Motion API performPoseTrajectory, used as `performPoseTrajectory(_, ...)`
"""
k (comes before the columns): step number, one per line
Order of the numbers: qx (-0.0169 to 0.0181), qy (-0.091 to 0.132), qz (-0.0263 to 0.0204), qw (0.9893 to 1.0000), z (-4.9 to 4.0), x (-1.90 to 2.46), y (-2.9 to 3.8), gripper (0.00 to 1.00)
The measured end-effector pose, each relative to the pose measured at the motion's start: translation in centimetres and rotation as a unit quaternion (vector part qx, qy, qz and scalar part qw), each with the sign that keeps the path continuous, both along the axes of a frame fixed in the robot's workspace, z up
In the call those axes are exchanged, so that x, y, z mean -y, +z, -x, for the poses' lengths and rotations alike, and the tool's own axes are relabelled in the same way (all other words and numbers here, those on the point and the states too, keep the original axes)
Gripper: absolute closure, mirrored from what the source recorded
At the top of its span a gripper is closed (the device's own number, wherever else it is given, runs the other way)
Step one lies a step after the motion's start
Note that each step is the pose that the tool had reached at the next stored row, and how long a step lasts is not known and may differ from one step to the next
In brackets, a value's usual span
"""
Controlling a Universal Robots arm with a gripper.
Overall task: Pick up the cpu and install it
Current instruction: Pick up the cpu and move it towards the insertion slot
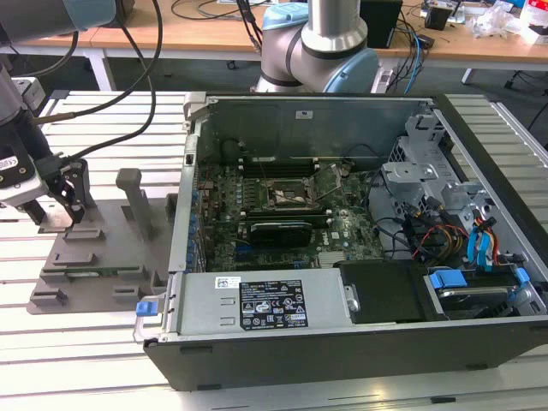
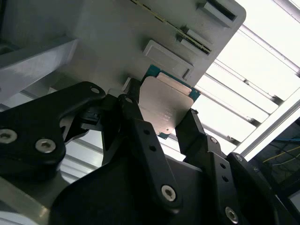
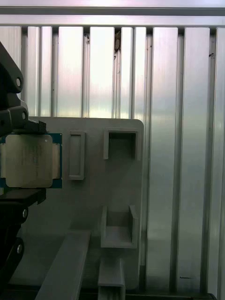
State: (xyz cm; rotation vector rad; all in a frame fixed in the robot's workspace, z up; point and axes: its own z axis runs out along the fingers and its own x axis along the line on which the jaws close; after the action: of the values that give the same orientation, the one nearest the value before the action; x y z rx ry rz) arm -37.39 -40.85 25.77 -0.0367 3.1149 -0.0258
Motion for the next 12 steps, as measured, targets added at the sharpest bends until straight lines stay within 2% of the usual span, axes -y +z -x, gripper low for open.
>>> performPoseTrajectory(12, 0.0, 0.0, -0.0004, 1.0, 0.0, 0.0, 0.34, 0.45)
